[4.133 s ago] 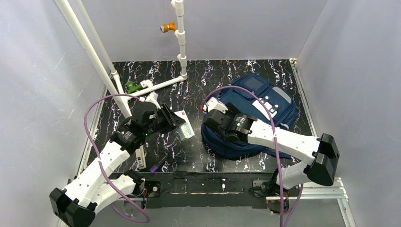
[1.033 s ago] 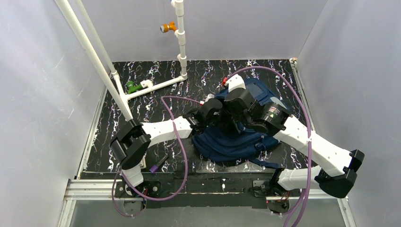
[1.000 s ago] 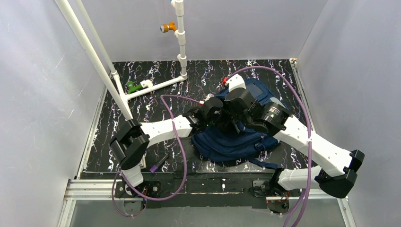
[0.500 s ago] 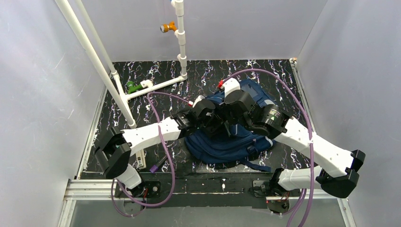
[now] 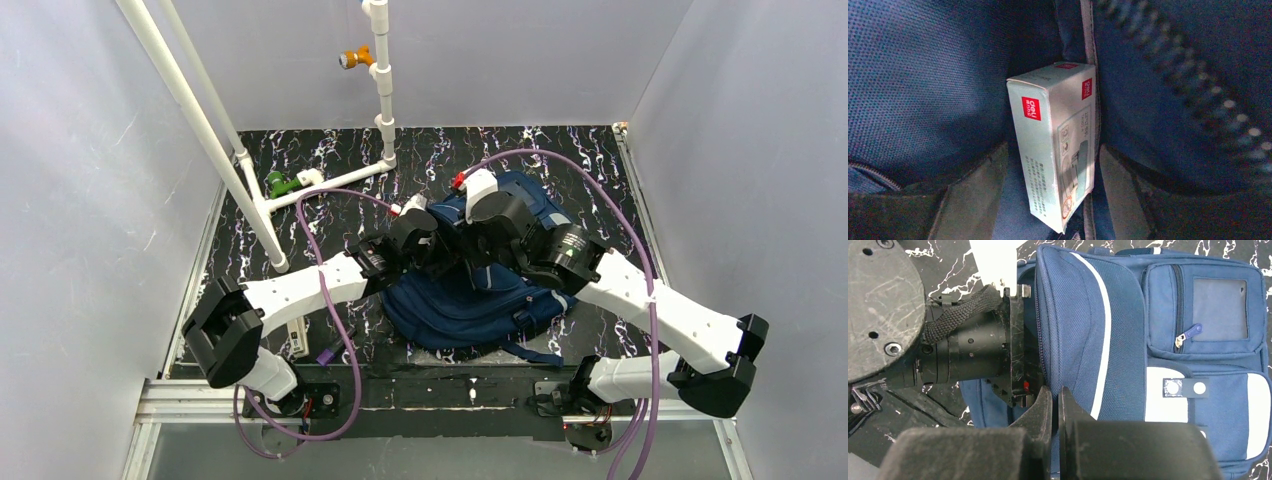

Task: Pack the student bag
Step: Place the stationery in the student bag.

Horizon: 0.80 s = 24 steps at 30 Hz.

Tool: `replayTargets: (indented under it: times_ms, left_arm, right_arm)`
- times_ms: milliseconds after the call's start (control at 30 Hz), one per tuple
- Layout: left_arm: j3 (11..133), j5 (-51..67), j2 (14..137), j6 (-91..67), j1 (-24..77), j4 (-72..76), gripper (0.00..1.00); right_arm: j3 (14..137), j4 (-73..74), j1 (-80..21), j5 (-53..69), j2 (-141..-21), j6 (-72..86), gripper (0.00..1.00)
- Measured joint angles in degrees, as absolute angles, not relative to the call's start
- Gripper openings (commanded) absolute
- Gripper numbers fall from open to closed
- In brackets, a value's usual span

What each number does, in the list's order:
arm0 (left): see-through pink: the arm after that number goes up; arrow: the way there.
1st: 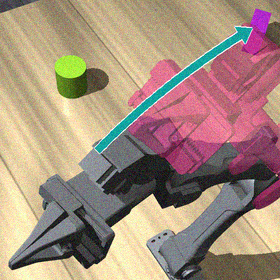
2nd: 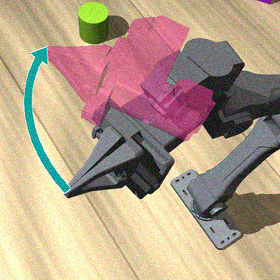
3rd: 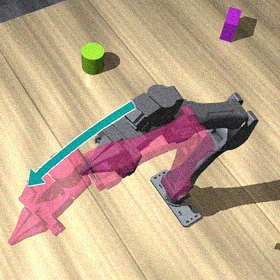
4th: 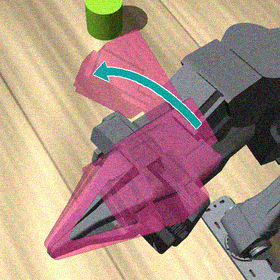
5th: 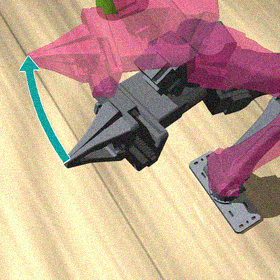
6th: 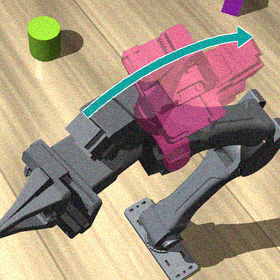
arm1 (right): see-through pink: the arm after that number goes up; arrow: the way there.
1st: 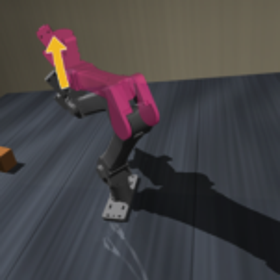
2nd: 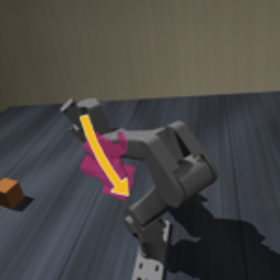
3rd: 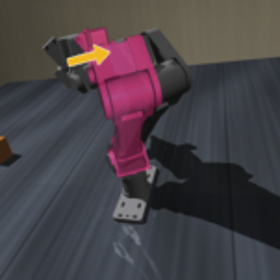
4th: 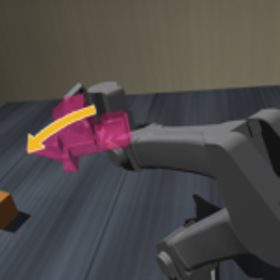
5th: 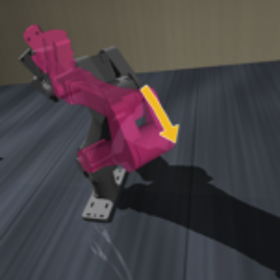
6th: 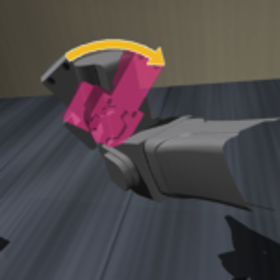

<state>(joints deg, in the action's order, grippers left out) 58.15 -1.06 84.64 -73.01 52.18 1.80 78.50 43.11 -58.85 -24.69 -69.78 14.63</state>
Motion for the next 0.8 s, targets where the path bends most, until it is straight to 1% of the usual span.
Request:
replayTargets:
  times_ms: [100, 233, 300, 333, 367, 433, 467, 567, 600, 667, 700, 733, 767, 800]
  left_arm:
    - [57.60, -0.51, 84.64, -72.71, 51.62, 2.61, 0.63]
    - [56.93, 0.25, 84.62, -71.99, 51.48, 4.08, 0.63]
    - [56.58, 0.75, 84.42, -72.01, 51.53, 5.08, 0.75]
    - [56.29, 0.89, 84.25, -71.72, 51.53, 5.17, 0.79]
    - [55.46, 2.17, 83.66, -71.48, 51.37, 5.06, 0.81]
    - [54.57, 4.69, 82.65, -71.13, 51.18, 4.64, 0.82]
    - [54.57, 5.56, 82.61, -71.13, 51.11, 4.69, 0.78]
    - [54.57, 7.70, 82.59, -71.29, 50.68, 4.60, 0.58]
    - [54.37, 8.03, 82.59, -71.37, 50.57, 4.69, 0.55]
    - [53.30, 8.43, 82.32, -71.00, 50.33, 5.61, 0.55]
    - [52.60, 8.58, 81.80, -70.50, 50.24, 6.02, 0.61]
    - [52.07, 8.88, 81.06, -69.69, 50.13, 6.22, 0.72]
    - [51.94, 9.32, 80.27, -68.47, 49.98, 6.07, 0.90]
    - [51.96, 9.89, 79.44, -67.07, 49.87, 6.39, 0.97]
  right_arm:
    - [75.72, 39.72, -58.94, -24.99, -68.99, 14.37, 0.01]
    - [70.57, 34.59, -58.76, -24.40, -64.90, 15.27, 0.01]
    - [68.88, 33.08, -58.28, -23.18, -62.76, 16.19, 0.01]
    - [68.10, 32.25, -57.91, -22.63, -61.69, 16.47, 0.01]
    - [67.83, 32.36, -57.10, -24.18, -60.77, 16.19, 0.01]
    - [67.68, 32.49, -54.92, -24.45, -59.57, 16.29, 0.01]
    - [67.68, 32.49, -54.65, -24.40, -59.31, 16.27, 0.01]
    - [68.01, 32.93, -54.50, -24.71, -60.07, 16.01, 0.01]
    - [68.97, 33.71, -54.48, -25.28, -61.14, 15.88, 0.01]
    - [71.46, 34.94, -54.46, -27.53, -63.83, 15.55, 0.01]
    - [72.10, 35.33, -54.33, -28.53, -64.75, 15.46, 0.01]
    - [72.55, 35.79, -54.13, -29.69, -65.52, 15.40, 0.01]
    - [72.64, 35.99, -54.04, -30.48, -65.93, 15.27, 0.01]
    - [72.64, 36.14, -53.98, -31.03, -66.06, 15.18, 0.01]
